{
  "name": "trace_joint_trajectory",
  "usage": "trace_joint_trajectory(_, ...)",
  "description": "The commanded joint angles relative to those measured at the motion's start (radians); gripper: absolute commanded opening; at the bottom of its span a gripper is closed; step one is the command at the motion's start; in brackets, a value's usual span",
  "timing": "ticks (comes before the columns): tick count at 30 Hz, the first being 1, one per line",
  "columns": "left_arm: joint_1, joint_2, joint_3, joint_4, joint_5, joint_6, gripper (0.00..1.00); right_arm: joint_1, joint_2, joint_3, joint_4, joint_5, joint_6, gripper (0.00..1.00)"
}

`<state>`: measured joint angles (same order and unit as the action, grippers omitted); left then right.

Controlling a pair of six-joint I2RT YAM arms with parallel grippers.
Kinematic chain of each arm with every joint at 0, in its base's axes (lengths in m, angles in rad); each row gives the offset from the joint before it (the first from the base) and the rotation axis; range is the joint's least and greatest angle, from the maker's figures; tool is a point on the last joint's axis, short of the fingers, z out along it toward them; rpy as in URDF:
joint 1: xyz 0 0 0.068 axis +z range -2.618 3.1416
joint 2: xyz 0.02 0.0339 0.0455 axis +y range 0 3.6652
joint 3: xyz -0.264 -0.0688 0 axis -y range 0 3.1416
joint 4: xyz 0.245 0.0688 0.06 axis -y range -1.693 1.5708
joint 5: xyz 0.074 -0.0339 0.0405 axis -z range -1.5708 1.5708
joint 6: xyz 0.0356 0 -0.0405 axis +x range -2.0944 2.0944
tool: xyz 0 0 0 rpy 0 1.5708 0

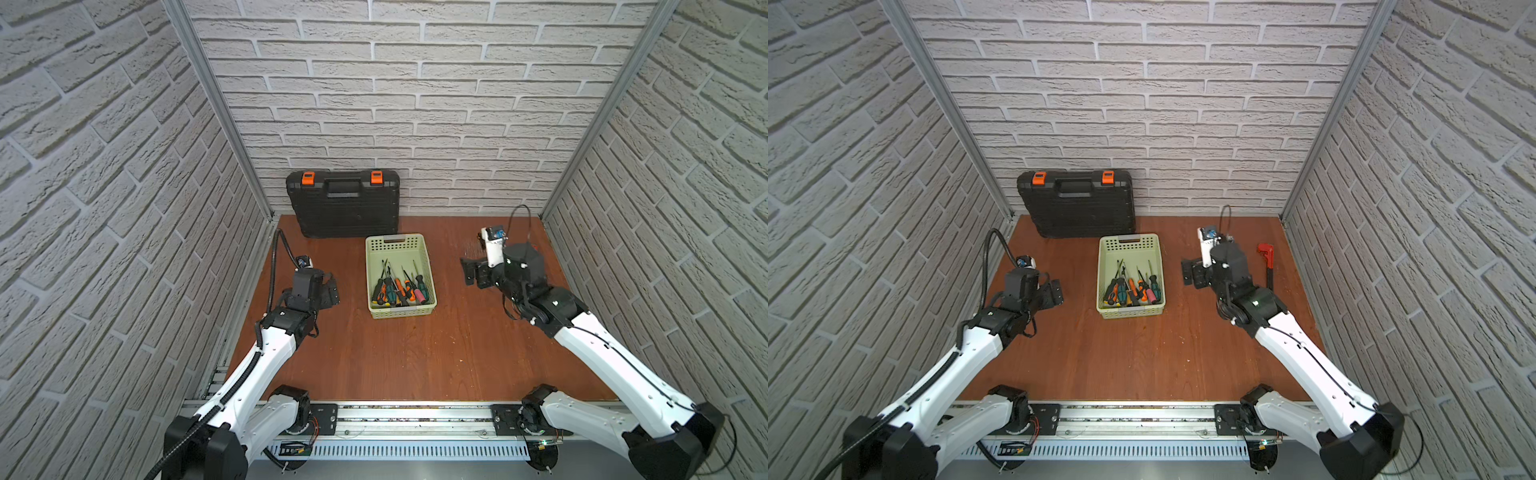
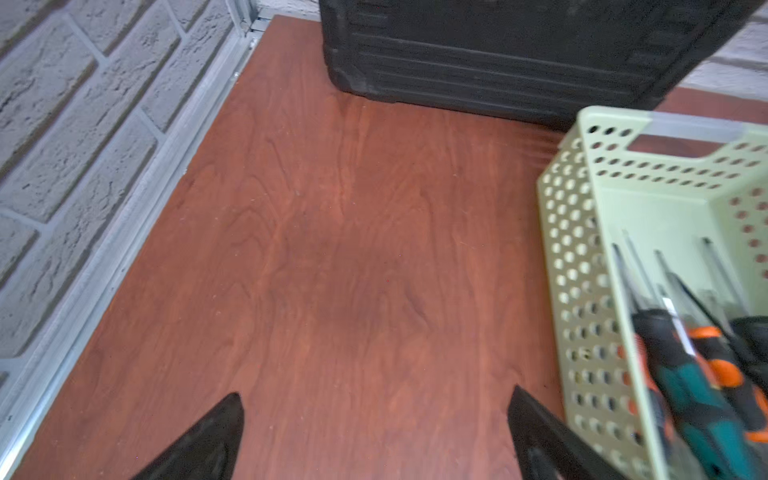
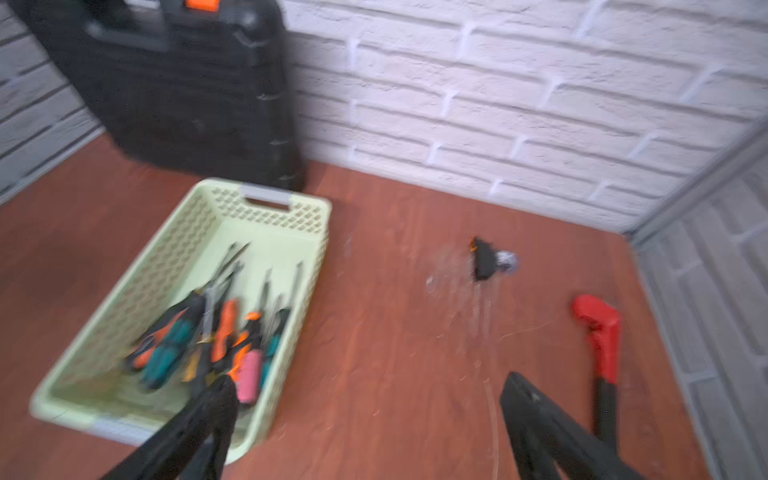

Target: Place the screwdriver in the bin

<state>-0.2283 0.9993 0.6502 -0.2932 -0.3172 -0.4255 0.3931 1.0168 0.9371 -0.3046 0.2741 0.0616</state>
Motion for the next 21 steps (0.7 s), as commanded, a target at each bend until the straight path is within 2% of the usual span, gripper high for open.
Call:
trace_joint_trajectory(1,0.112,0.047,-0.066,0.288,0.031,0.118,0.98,-0.116,-0.043,-0.187,0.285,0.026,-0.108,0.99)
trace_joint_trajectory(4,0.174,0.110,-0.149,0.492,0.031,0.160,0.98,-0.188,-0.054,-0.316,0.413,-0.007,-0.085,1.00)
trace_joint_trajectory(6,0.178,0.159,-0.195,0.634,0.022,0.242,0.98,-0.226,-0.033,-0.418,0.563,-0.073,-0.071,1.00)
trace_joint_trajectory(11,0.179,0.303,-0.257,0.906,0.026,0.330,0.98,-0.269,0.076,-0.517,0.717,-0.078,-0.076,1.00)
trace_joint_trajectory(17,0.200,0.452,-0.246,1.096,0.046,0.377,0.98,-0.325,0.198,-0.565,0.919,-0.161,-0.050,0.98)
trace_joint_trajectory(18,0.219,0.481,-0.250,1.121,0.056,0.358,0.98,-0.329,0.226,-0.559,0.922,-0.169,-0.050,0.97)
trace_joint_trajectory(21,0.251,0.561,-0.291,1.251,0.064,0.310,0.98,-0.331,0.299,-0.617,1.073,-0.163,-0.045,0.97)
